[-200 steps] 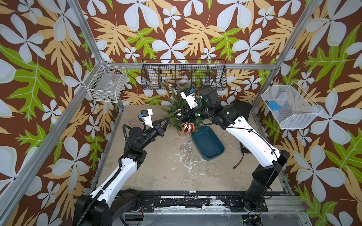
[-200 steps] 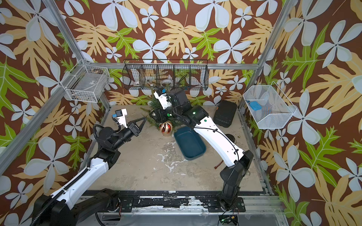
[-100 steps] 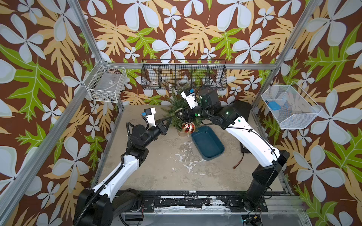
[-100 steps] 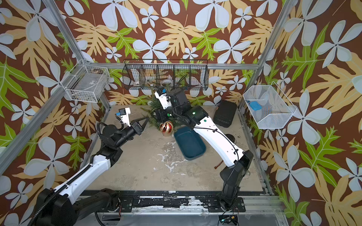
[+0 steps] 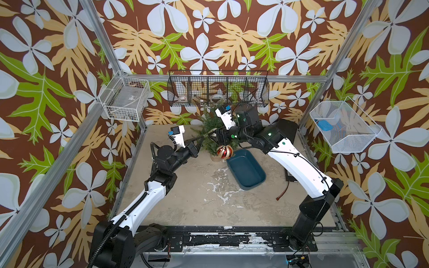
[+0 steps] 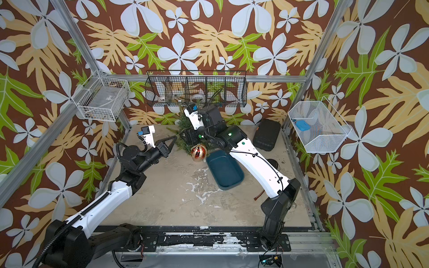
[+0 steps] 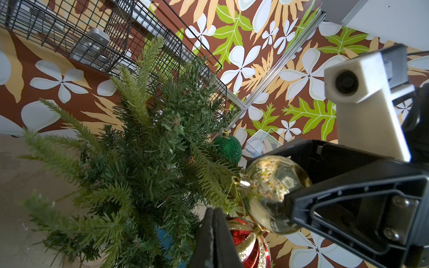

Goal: Decorate the small christmas tree with ornaments
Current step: Hang an ornament on the christmas tree.

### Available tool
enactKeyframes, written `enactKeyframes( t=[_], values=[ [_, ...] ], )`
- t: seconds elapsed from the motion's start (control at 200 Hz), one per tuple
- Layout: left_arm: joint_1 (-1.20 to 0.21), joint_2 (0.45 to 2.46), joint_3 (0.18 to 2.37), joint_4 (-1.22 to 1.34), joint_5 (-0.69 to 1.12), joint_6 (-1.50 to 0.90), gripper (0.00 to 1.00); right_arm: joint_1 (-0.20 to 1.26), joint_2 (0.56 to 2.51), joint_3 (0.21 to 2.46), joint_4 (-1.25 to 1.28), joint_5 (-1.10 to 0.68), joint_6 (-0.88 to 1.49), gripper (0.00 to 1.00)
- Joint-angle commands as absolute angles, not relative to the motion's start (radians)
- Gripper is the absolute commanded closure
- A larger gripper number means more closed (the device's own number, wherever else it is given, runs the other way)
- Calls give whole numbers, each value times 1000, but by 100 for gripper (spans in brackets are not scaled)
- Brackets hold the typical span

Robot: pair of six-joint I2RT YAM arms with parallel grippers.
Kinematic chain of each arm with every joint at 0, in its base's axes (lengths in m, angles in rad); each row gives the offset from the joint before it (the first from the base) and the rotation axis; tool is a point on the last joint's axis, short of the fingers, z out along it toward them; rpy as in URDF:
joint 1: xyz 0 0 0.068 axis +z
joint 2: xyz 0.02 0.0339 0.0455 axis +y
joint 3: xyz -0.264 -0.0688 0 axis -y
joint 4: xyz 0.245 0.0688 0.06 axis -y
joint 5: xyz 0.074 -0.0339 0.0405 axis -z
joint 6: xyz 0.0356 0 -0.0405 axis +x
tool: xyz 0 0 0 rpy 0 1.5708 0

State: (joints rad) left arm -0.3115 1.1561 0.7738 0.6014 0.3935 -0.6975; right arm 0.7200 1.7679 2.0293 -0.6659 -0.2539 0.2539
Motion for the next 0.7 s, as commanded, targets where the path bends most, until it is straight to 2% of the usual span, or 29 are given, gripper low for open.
enactKeyframes(
  t=[0.0, 0.075, 0.33, 0.511, 0.696],
  values=[
    [-313, 1149, 778, 618, 398, -704, 88, 719, 1763, 2029, -663, -239, 251, 39],
    [-313, 1127, 766, 611, 382, -702, 77, 719, 1763, 2028, -663, -236, 252, 39],
    [-313, 1079, 738, 571, 353, -683, 70, 720, 1770, 2036, -663, -238, 254, 40],
    [-313, 1067, 732, 574, 362, -686, 57, 719, 1766, 2034, -663, -242, 254, 40],
    [-313, 1086, 764, 577, 394, -693, 53, 722, 1764, 2028, -660, -248, 257, 40]
  ],
)
